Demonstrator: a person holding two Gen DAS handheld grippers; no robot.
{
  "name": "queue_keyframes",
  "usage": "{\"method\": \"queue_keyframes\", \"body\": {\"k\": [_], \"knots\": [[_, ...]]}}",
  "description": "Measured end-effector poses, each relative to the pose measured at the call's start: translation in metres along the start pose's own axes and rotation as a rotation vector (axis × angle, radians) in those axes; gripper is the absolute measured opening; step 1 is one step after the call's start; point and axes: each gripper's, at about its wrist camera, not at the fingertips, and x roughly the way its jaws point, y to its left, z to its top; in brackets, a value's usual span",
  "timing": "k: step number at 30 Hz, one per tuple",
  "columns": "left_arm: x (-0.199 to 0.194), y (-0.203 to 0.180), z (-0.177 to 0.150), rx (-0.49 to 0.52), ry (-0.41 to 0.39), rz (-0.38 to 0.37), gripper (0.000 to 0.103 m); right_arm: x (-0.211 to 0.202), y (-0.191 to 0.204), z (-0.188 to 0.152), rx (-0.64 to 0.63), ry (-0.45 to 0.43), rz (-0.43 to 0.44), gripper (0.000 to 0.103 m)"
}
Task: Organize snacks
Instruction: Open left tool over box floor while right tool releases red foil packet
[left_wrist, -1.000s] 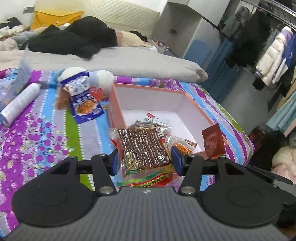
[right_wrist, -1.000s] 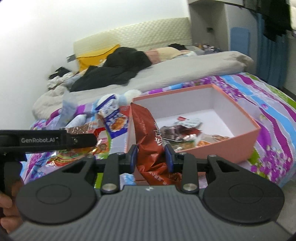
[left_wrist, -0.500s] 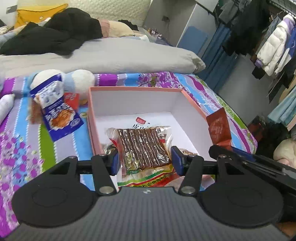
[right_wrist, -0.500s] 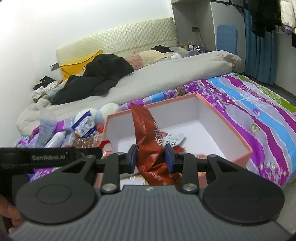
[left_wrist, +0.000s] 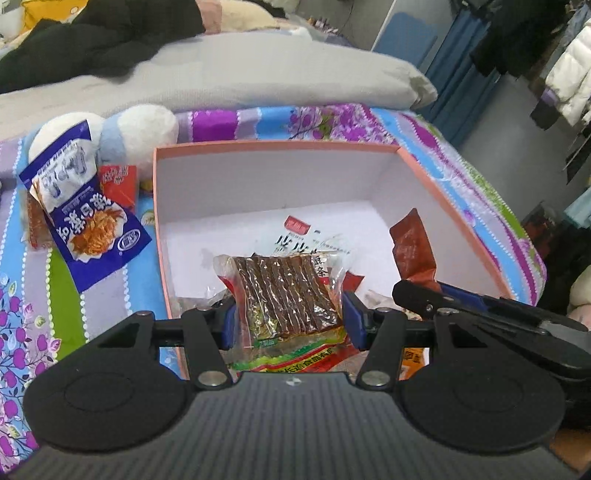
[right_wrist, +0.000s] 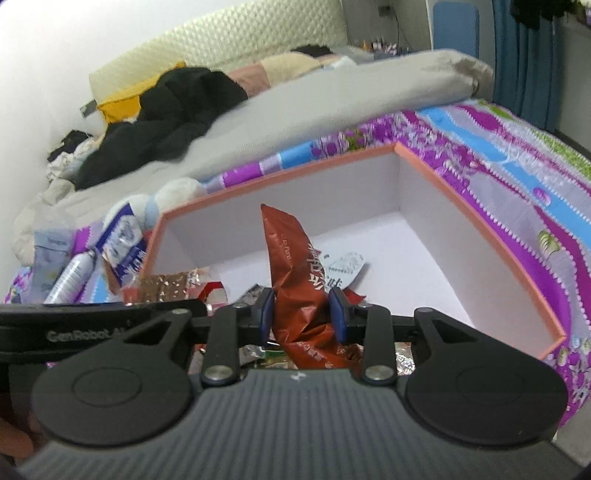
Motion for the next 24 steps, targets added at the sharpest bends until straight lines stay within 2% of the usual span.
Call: {"method": "queue_keyframes", "body": {"k": [6, 8, 9, 10, 12, 17, 24], "knots": [[0.005, 0.002, -0.001, -0.008, 0.011, 0.021, 0.062, 0.012, -0.013, -0.005, 0.032, 0.022, -0.002, 0.036], [0.004, 0.001, -0.001, -0.003, 0.010, 0.025, 0.068, 0.013, -0.014, -0.005, 0.033, 0.027, 0.004, 0.037], [0.003, 0.000, -0.001, 0.000, 0.009, 0.025, 0.076, 0.013, -0.014, -0.005, 0.031, 0.027, 0.001, 0.038], [0.001, -0.001, 0.000, 0.000, 0.010, 0.032, 0.078, 0.012, -0.014, -0.005, 0.028, 0.021, 0.000, 0.041], [-0.005, -0.004, 0.000, 0.011, -0.010, 0.044, 0.080, 0.007, -0.015, -0.005, 0.029, 0.006, -0.001, 0.059], [-0.029, -0.008, -0.001, 0.017, -0.054, 0.051, 0.081, -0.009, -0.013, -0.005, 0.026, -0.022, 0.006, 0.060], [-0.087, -0.015, -0.015, 0.033, -0.146, 0.043, 0.081, -0.053, 0.000, -0.012, 0.003, -0.091, 0.021, 0.060]]}}
